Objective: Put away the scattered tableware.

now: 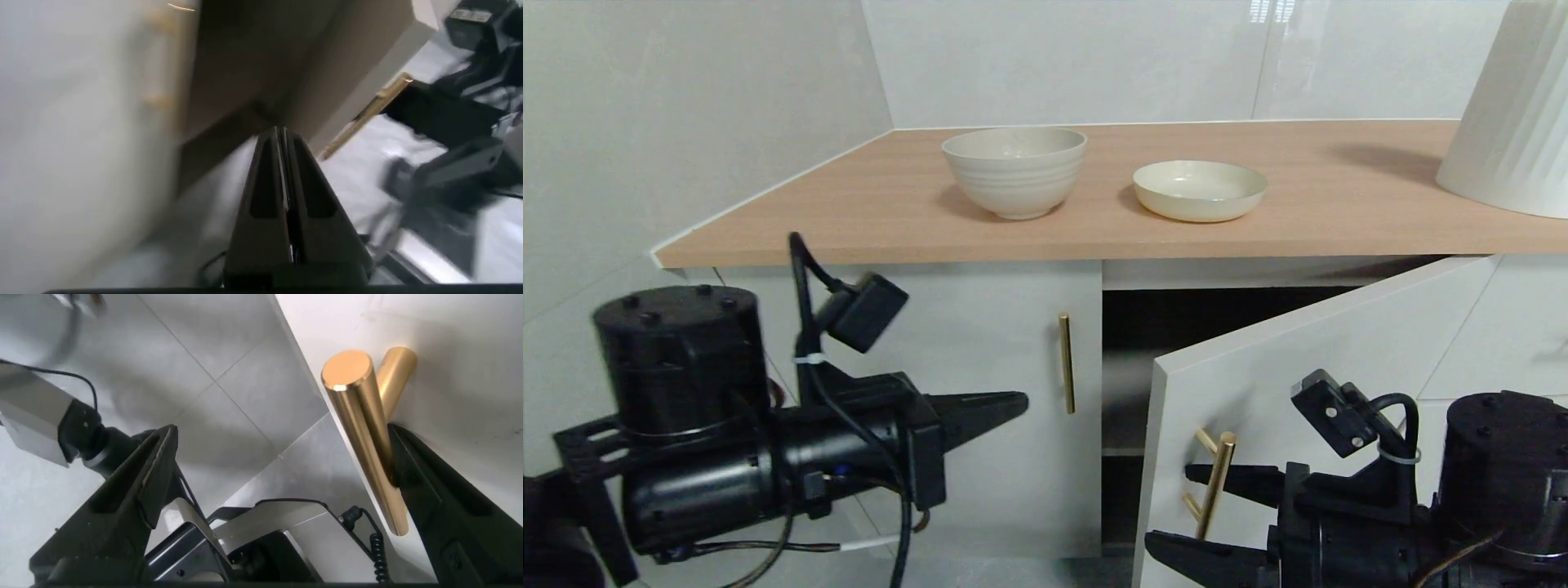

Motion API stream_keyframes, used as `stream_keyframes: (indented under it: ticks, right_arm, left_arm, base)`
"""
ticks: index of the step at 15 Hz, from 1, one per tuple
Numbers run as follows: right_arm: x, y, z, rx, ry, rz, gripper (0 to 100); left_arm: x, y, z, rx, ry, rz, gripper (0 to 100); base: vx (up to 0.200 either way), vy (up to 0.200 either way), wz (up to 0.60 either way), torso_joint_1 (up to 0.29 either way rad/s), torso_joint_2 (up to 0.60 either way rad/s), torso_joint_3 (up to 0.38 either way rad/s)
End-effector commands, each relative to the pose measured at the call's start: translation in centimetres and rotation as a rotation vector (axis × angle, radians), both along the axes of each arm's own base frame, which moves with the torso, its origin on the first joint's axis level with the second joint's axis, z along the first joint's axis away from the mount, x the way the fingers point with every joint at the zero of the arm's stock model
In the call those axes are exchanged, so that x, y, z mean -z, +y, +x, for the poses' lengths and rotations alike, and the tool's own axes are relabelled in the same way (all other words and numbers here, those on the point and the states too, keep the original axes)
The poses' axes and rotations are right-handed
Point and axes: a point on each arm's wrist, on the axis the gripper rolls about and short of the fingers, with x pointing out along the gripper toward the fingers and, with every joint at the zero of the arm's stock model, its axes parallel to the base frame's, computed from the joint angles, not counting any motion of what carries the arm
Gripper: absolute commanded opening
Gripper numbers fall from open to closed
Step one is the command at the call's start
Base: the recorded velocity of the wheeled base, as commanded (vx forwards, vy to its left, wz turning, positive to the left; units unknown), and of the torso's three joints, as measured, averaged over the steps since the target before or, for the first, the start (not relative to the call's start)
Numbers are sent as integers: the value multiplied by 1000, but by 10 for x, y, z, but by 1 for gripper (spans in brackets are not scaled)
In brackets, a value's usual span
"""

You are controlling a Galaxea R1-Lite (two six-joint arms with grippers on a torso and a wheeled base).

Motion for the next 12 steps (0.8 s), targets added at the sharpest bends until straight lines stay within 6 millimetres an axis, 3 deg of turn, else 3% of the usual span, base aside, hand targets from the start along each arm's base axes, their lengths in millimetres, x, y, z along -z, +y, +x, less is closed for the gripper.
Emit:
stream_keyframes:
  ticks: [1,4,8,12]
  right_arm:
    - [0,0,0,1,-3,1,100]
    - [1,-2,-1,6,0,-2,100]
    - [1,-2,-1,7,1,-4,100]
    - [1,-5,3,29,2,-2,100]
  left_arm:
    - [30,-29,9,71,86,47,0]
    - [52,-66,28,129,107,67,0]
    - [54,-105,50,165,63,34,0]
    - [50,-114,42,202,51,25,0]
  base:
    - [0,0,0,0,0,0]
    - [0,0,0,0,0,0]
    - [0,0,0,0,0,0]
    - [0,0,0,0,0,0]
